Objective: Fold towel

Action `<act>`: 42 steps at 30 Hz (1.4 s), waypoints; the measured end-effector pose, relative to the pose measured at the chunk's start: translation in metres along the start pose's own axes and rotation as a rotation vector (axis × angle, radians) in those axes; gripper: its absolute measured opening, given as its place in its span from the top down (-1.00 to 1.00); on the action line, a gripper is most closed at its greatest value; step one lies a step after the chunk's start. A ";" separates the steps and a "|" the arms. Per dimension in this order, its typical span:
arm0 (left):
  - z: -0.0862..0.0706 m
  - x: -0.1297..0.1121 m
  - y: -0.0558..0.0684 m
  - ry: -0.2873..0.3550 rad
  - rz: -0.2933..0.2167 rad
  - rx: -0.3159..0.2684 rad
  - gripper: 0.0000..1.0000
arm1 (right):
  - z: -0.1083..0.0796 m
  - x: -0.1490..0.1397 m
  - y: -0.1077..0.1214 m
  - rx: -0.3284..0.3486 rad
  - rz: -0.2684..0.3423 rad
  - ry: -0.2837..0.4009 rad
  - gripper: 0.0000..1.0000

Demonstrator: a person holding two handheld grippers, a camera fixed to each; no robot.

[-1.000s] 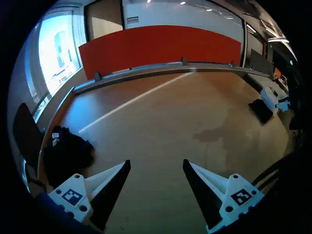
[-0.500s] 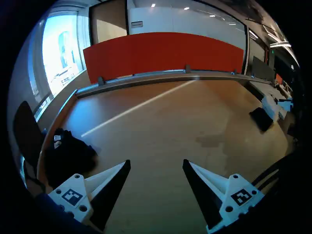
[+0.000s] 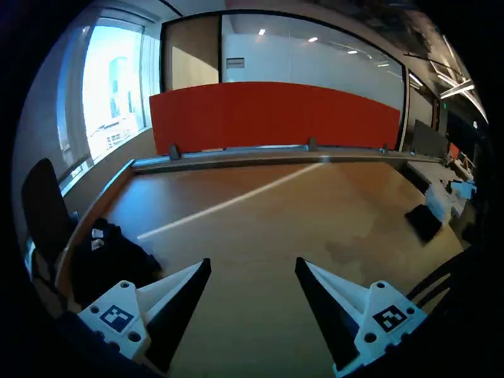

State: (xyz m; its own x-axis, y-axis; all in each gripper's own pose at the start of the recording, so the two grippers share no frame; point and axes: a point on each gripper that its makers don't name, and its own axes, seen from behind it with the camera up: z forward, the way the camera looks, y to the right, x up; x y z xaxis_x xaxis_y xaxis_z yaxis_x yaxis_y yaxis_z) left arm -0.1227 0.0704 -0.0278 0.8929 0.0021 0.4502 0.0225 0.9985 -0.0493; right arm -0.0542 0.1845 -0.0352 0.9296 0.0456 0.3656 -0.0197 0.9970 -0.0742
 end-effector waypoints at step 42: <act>-0.007 0.113 -0.038 0.382 -0.081 0.037 -0.99 | -0.010 0.108 -0.162 0.112 -0.003 0.286 -1.00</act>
State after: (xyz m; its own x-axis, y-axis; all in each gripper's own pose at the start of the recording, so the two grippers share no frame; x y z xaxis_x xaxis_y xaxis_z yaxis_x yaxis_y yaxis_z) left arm -0.0194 0.0321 0.0184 0.9922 -0.0900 0.0867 0.0896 0.9959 0.0077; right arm 0.0530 0.0271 0.0071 0.9953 0.0395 0.0880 -0.0427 0.9985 0.0353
